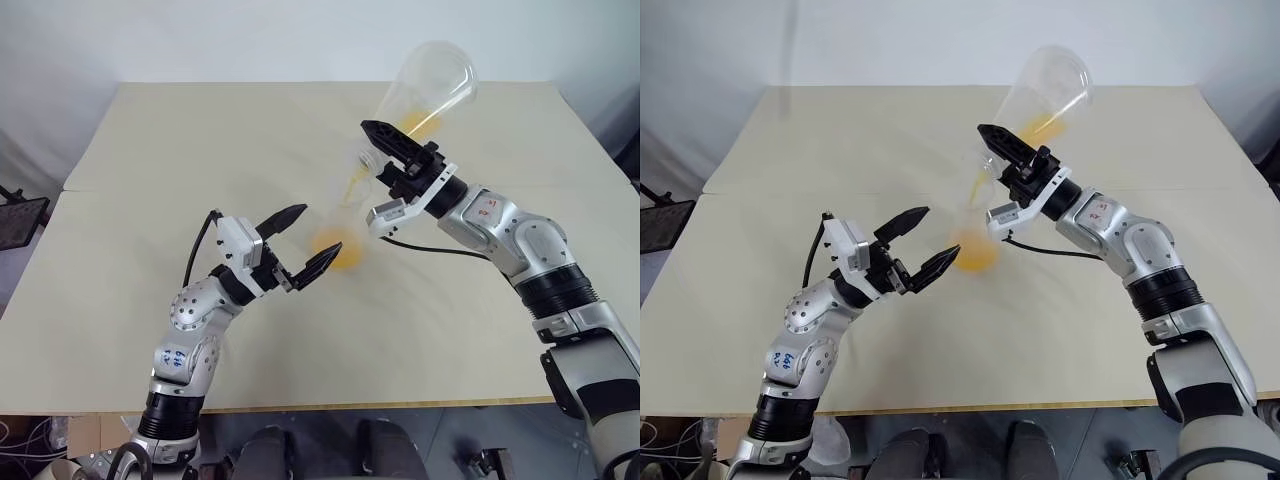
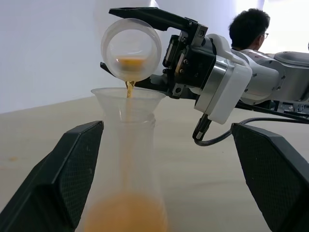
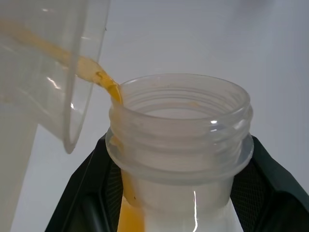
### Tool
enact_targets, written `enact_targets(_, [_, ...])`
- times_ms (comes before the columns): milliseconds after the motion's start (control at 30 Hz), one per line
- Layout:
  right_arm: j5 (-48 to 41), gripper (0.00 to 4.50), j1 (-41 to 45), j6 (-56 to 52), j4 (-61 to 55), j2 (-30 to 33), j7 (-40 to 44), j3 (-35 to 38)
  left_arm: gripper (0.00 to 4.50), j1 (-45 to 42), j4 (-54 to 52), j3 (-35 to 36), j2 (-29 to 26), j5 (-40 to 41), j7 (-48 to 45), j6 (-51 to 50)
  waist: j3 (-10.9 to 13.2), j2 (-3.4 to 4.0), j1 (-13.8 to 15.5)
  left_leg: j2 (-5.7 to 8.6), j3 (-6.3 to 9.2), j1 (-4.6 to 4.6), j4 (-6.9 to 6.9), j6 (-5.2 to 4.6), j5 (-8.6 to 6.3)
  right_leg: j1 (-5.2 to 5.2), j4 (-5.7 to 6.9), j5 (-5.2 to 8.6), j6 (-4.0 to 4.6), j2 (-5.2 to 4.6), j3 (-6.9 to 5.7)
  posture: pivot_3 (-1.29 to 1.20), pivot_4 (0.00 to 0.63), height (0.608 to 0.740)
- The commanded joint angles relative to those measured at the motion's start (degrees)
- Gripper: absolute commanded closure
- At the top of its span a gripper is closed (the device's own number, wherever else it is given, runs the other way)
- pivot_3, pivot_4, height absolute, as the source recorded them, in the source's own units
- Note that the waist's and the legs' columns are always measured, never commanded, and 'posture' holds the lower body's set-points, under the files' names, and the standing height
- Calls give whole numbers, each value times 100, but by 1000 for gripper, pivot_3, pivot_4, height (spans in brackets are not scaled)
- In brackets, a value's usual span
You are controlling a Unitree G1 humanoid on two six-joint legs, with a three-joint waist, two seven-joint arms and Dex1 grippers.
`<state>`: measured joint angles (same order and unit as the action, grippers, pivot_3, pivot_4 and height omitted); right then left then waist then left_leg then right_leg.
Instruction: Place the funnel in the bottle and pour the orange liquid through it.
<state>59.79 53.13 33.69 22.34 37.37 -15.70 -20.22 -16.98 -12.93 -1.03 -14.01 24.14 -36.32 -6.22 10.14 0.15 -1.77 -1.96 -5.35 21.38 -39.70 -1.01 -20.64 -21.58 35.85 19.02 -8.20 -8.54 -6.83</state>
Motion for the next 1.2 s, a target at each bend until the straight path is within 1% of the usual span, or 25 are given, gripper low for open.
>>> enact_targets(33, [184,2020,153,-152,-208,133,-322,35,0,-52,-108,-32,48,-44,22,140,0,0,0,0,0,0,0,0,0,0,0,0,0,0,0,0,150,740])
enact_targets(67, [329,2020,124,-250,-281,151,-461,32,0,-54,-106,-33,53,-44,21,141,0,0,1,0,0,0,0,0,0,0,0,0,0,0,0,0,150,740])
enact_targets(200, [117,2020,173,-72,-122,153,-283,28,0,-77,-81,-48,74,-57,20,153,0,0,0,0,0,1,0,0,0,0,-2,0,0,0,0,0,150,740])
enact_targets(400, [35,2020,156,-35,-66,155,-298,33,0,-105,-53,-42,96,-84,40,188,0,0,1,0,0,1,0,0,0,0,-2,0,0,0,-1,0,150,740])
enact_targets(1200, [37,2020,232,-51,-108,108,-327,60,0,-245,127,-29,86,-110,15,325,0,0,0,1,1,2,0,0,0,0,-2,0,0,0,-2,0,150,740])
